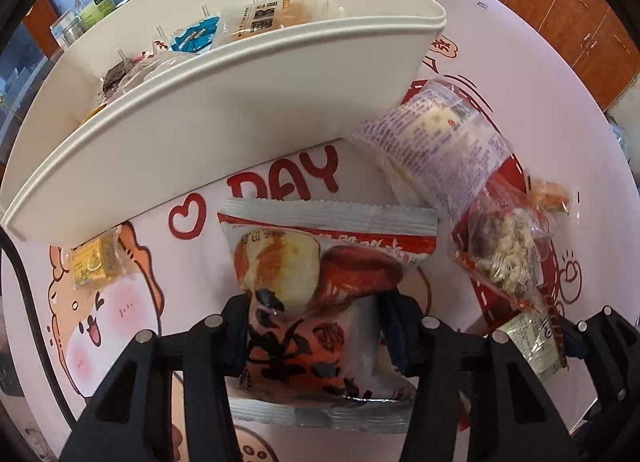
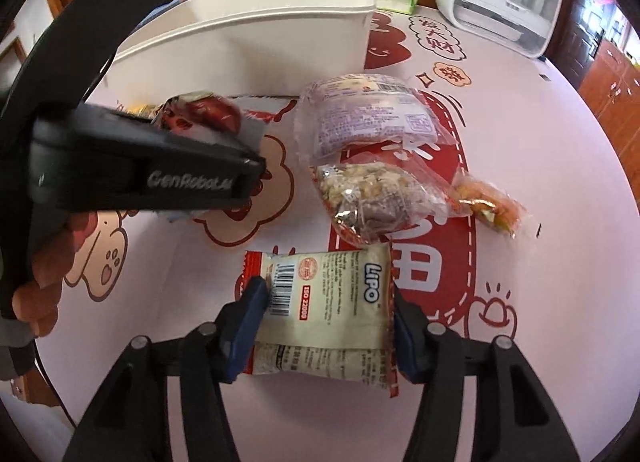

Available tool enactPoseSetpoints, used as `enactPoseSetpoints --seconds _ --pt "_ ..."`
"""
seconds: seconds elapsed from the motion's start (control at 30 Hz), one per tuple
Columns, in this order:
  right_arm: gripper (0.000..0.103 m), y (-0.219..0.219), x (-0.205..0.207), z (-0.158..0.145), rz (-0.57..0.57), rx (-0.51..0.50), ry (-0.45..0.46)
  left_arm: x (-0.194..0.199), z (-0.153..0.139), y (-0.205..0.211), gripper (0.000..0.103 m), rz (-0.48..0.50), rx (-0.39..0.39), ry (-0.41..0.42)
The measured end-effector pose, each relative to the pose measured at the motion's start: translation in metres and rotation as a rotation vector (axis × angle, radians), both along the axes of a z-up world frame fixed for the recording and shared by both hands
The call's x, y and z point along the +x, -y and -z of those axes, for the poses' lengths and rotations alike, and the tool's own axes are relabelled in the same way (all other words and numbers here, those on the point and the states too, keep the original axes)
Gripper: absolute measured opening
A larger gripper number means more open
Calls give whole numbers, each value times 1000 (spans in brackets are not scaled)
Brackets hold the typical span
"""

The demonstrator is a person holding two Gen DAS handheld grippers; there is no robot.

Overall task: Organize snacks
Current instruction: 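Grasp the red-white bread packet with the left tool while the right tool grasps the Lipo biscuit packet, then carry both packets into the white tray and open both tools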

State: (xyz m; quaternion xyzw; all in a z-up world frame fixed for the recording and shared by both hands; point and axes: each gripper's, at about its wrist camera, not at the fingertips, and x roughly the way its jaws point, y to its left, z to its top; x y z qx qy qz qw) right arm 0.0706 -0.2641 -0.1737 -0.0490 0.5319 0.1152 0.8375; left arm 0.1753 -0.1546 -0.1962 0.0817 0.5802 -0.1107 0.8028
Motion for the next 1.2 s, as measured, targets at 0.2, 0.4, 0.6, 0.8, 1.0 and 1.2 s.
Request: enactPoseSetpoints --seconds 0.2,0.4,0.6,0.8,1.0,1.2 --pt "38 6 -7 -6 40 60 -2 -18 0 -10 50 0 -7 -17" --pt "26 11 -13 -13 61 109 12 -45 -7 -24 50 6 -9 -8" --pt "17 13 -18 -21 67 166 29 -66 -23 -45 50 0 -11 13" --pt "14 11 -26 -30 45 186 31 -65 -38 -60 50 -23 -27 20" --pt "14 9 -31 -48 42 232 46 -69 -56 -73 50 -34 -44 49" --pt "14 -7 -29 -84 1 230 107 -72 -95 -89 50 -21 -67 109"
